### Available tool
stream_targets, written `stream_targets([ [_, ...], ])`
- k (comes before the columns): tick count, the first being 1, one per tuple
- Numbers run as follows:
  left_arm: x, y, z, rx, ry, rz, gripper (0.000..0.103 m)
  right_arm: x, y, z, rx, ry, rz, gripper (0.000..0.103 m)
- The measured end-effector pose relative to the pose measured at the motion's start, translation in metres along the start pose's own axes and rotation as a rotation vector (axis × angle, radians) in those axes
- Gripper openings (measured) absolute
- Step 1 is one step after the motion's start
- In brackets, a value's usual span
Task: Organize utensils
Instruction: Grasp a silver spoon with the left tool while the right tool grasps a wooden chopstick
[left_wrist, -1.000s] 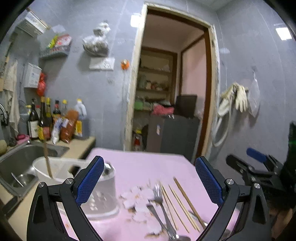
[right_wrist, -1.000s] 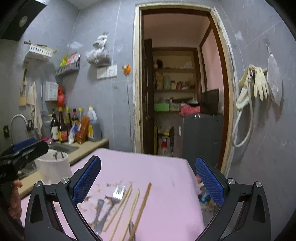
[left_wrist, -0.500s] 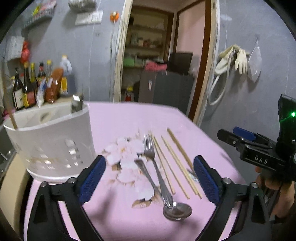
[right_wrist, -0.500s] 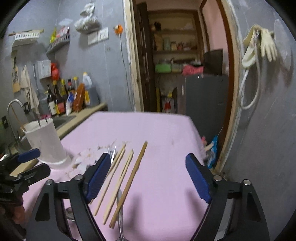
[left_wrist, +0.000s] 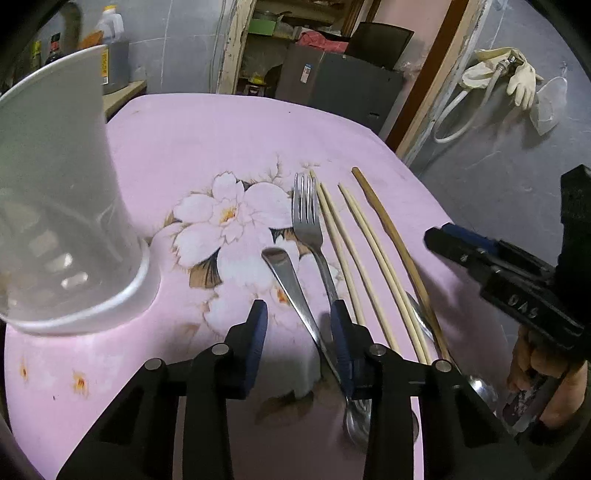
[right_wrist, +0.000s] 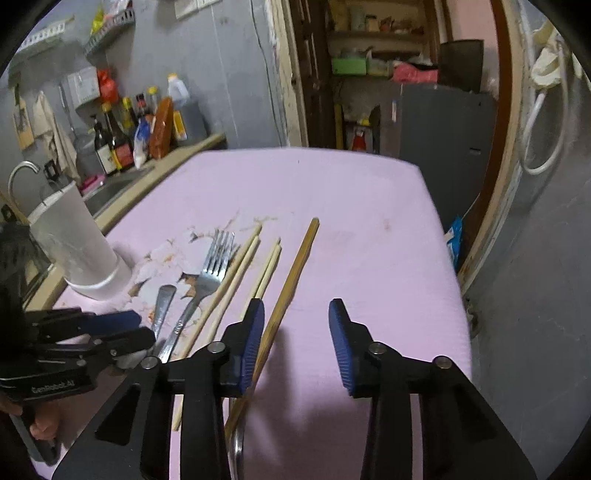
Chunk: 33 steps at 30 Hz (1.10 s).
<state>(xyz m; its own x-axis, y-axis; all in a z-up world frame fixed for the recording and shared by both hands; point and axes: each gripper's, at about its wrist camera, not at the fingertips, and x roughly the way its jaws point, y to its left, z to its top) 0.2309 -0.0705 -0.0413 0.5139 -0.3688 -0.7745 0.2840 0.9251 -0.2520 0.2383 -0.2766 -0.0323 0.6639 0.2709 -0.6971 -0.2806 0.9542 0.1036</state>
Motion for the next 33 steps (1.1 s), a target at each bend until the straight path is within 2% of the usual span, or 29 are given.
stream_targets([
  [6,0.009,0.008,0.012,-0.021,0.030,-0.022,0.024,0.030,-0.004,0.011,0.018,0.085,0.019,0.024],
  [9,0.012,0.009,0.016,-0.020,0.042,-0.037,0.024,0.044,-0.007,0.017,0.040,0.124,0.041,0.023],
  [14,0.016,0.013,0.024,-0.030,0.065,-0.060,0.024,0.059,-0.005,0.026,0.028,0.180,0.029,0.024],
  [16,0.020,0.012,0.028,-0.029,0.075,-0.068,0.020,0.062,-0.005,0.030,0.028,0.201,0.028,0.024],
  [18,0.025,0.010,0.030,-0.030,0.091,-0.074,0.006,0.064,-0.004,0.033,0.027,0.221,0.033,0.028],
  [20,0.028,0.013,0.030,-0.062,0.110,-0.116,0.004,0.067,-0.006,0.038,0.056,0.251,0.070,0.039],
  [22,0.028,0.012,0.030,-0.066,0.114,-0.130,0.002,0.069,-0.003,0.041,0.051,0.267,0.061,0.039],
  [25,0.027,0.009,0.030,-0.062,0.116,-0.134,0.001,0.070,0.004,0.042,0.014,0.279,0.013,0.034],
  [29,0.024,0.011,0.028,-0.065,0.121,-0.150,0.000,0.066,-0.006,0.040,0.074,0.273,0.037,0.026],
  [33,0.028,0.013,0.031,-0.080,0.134,-0.169,0.001,0.066,-0.009,0.040,0.079,0.272,0.030,0.019],
])
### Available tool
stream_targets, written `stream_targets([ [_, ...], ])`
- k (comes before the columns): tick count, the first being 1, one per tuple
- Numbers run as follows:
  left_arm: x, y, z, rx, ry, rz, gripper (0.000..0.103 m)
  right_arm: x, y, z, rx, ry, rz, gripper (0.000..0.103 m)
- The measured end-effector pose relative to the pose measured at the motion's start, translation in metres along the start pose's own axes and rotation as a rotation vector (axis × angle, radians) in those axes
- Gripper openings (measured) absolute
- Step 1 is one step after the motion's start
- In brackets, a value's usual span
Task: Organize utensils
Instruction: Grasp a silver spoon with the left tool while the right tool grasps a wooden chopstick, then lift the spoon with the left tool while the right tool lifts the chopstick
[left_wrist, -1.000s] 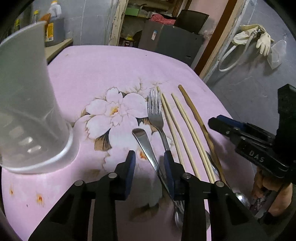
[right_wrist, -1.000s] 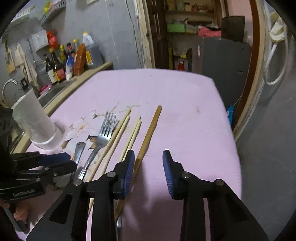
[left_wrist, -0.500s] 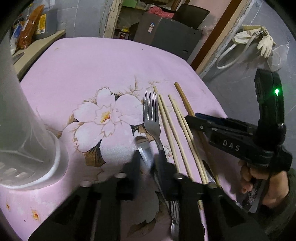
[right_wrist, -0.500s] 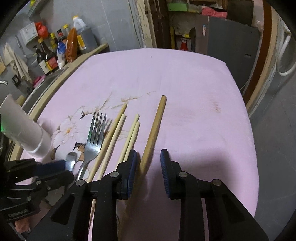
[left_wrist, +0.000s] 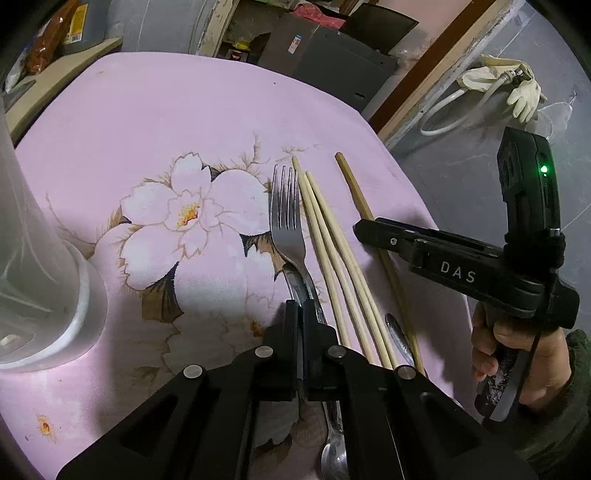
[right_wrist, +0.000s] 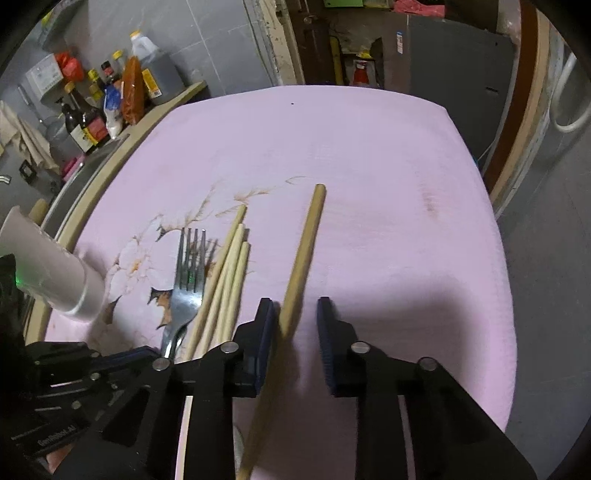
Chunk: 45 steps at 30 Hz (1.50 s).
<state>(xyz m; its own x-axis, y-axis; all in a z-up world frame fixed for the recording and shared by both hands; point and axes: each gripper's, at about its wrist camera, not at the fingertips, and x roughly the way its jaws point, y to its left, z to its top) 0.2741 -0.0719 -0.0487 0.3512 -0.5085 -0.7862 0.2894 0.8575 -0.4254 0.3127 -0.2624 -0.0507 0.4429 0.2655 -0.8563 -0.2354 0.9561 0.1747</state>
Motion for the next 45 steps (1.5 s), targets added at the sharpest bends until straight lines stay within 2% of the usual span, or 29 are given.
stream_targets([
  [7,0.000,0.004,0.006,-0.028,0.051,-0.026,0.003,0.002,-0.001,0.004,0.024,0.012,0.007,0.019],
  [14,-0.008,-0.002,-0.003,0.046,0.062,-0.028,0.005,-0.003,-0.006,-0.005,0.029,-0.008,0.028,0.010],
  [18,-0.008,-0.008,-0.011,0.085,0.112,-0.034,0.005,-0.007,-0.008,-0.009,0.016,-0.007,0.036,0.008],
  [32,0.001,-0.028,-0.007,0.191,0.143,0.029,0.007,-0.015,-0.005,-0.017,-0.013,-0.014,0.012,0.007],
  [39,0.007,-0.047,-0.008,0.296,0.143,0.134,0.007,-0.007,-0.003,-0.009,-0.032,0.012,-0.009,0.007],
  [43,0.008,-0.047,-0.008,0.262,0.118,0.132,0.005,-0.003,-0.004,-0.003,0.001,0.035,-0.007,0.007],
  [45,0.005,-0.040,-0.010,0.223,0.091,0.101,0.003,-0.006,-0.003,-0.003,0.016,0.035,-0.017,0.006],
])
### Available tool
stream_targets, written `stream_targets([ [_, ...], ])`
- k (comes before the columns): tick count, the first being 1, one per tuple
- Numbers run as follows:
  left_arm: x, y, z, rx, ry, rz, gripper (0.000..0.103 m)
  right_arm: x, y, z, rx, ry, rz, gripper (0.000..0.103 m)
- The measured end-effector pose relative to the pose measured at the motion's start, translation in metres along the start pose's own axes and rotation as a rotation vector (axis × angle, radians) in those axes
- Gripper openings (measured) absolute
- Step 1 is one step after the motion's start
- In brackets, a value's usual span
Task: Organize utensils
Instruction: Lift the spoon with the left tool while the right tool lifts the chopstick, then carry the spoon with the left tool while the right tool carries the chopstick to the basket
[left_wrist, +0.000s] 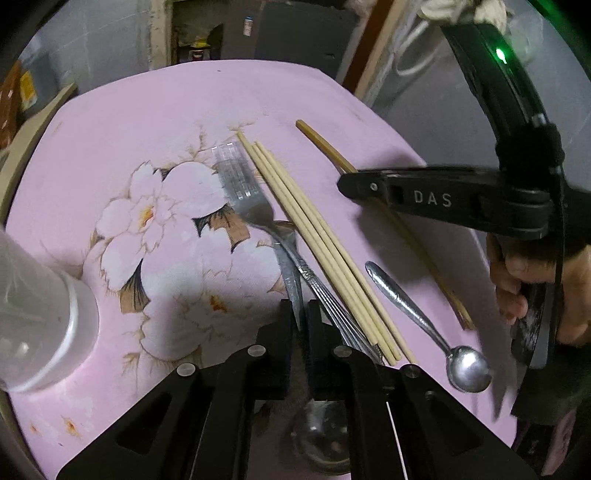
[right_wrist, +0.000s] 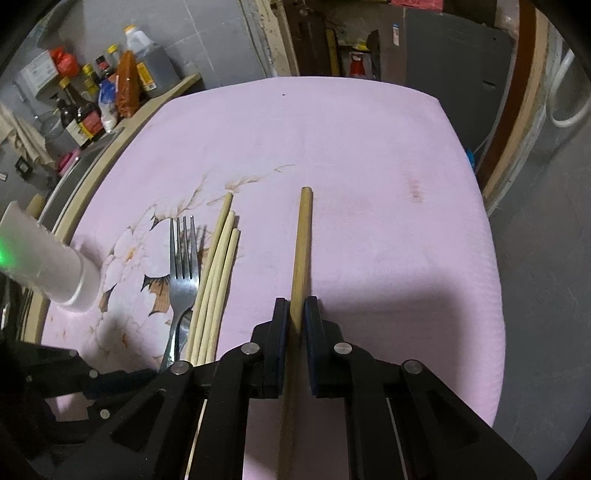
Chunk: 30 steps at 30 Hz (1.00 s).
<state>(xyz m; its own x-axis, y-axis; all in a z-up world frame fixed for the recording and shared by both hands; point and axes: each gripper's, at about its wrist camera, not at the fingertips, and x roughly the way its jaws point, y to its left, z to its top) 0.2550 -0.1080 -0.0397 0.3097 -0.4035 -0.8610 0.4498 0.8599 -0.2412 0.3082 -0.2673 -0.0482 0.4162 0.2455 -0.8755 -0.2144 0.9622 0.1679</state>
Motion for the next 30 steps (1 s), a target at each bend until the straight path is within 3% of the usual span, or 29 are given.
stream_targets([
  [6,-0.018,0.016,-0.020,-0.069,-0.073,-0.042,0.002,-0.029,0.006,-0.030,0.048,-0.140,0.103,0.005],
  [10,-0.036,0.024,-0.035,-0.102,-0.129,-0.053,0.002,-0.051,0.023,-0.053,0.005,-0.258,0.131,0.005],
  [14,-0.057,0.027,-0.048,-0.134,-0.184,-0.026,0.000,-0.066,0.033,-0.067,-0.014,-0.347,0.173,0.005],
  [18,-0.076,0.020,-0.062,-0.121,-0.309,0.038,0.000,-0.083,0.042,-0.080,-0.023,-0.477,0.204,0.005],
  [22,-0.066,0.005,-0.064,-0.123,-0.346,0.074,0.000,-0.093,0.054,-0.088,-0.032,-0.574,0.235,0.005],
  [25,-0.081,-0.006,-0.084,-0.095,-0.439,0.122,0.000,-0.102,0.065,-0.094,-0.065,-0.666,0.230,0.005],
  [30,-0.099,-0.005,-0.089,-0.088,-0.578,0.174,0.000,-0.119,0.084,-0.097,-0.091,-0.807,0.223,0.005],
])
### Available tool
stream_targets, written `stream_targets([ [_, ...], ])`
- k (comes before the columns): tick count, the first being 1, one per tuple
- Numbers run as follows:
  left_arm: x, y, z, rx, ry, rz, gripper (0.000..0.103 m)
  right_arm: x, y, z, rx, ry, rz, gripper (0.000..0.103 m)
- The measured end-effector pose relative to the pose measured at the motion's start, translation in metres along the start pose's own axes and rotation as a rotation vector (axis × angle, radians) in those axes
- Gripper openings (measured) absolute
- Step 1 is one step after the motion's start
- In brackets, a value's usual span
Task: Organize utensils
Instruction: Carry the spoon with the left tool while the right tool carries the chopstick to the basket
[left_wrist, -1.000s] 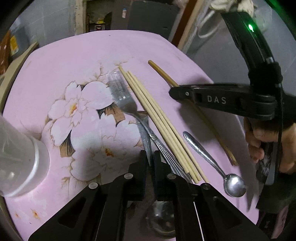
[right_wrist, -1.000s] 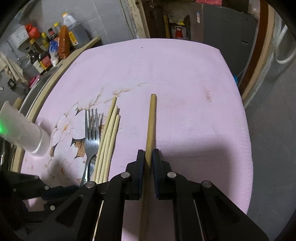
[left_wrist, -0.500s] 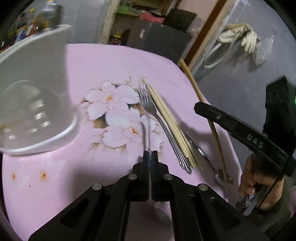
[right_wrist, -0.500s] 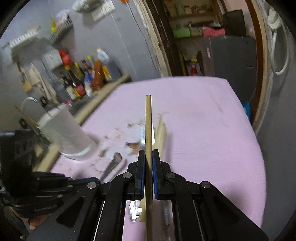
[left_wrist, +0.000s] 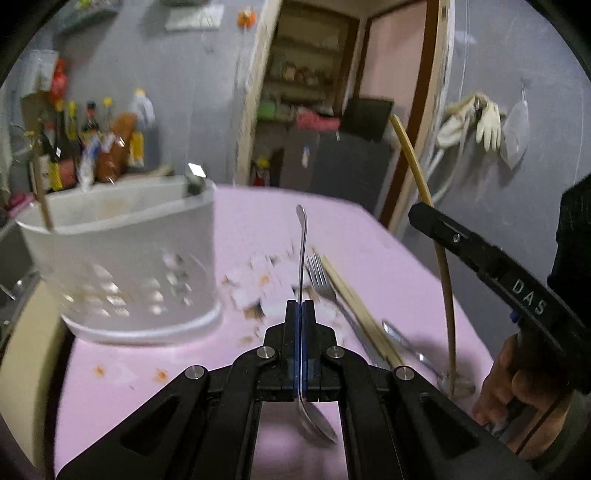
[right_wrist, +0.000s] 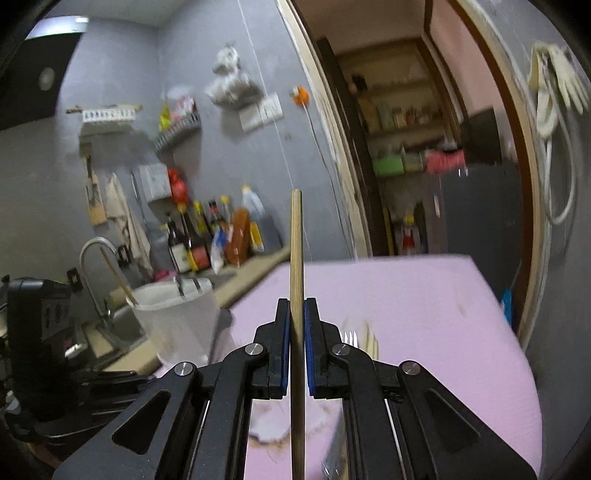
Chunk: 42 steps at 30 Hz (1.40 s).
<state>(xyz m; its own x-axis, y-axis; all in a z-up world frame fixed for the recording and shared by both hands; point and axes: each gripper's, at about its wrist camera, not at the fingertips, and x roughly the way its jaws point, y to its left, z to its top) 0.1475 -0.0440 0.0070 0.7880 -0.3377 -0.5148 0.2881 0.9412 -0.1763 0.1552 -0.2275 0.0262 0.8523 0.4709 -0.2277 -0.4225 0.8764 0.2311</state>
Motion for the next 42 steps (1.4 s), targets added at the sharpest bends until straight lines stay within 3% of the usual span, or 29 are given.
stream_targets([
  [7,-0.038,0.017,0.024,-0.014,-0.159,0.058,0.000,0.001,0.028,0.016,-0.046,-0.147,-0.032,0.005],
  [26,-0.134,0.075,0.099,-0.049,-0.411,0.243,0.000,0.049,0.088,0.076,0.000,-0.356,0.123,0.005],
  [42,-0.180,0.152,0.131,-0.201,-0.537,0.361,0.000,0.092,0.120,0.092,-0.004,-0.391,0.199,0.005],
])
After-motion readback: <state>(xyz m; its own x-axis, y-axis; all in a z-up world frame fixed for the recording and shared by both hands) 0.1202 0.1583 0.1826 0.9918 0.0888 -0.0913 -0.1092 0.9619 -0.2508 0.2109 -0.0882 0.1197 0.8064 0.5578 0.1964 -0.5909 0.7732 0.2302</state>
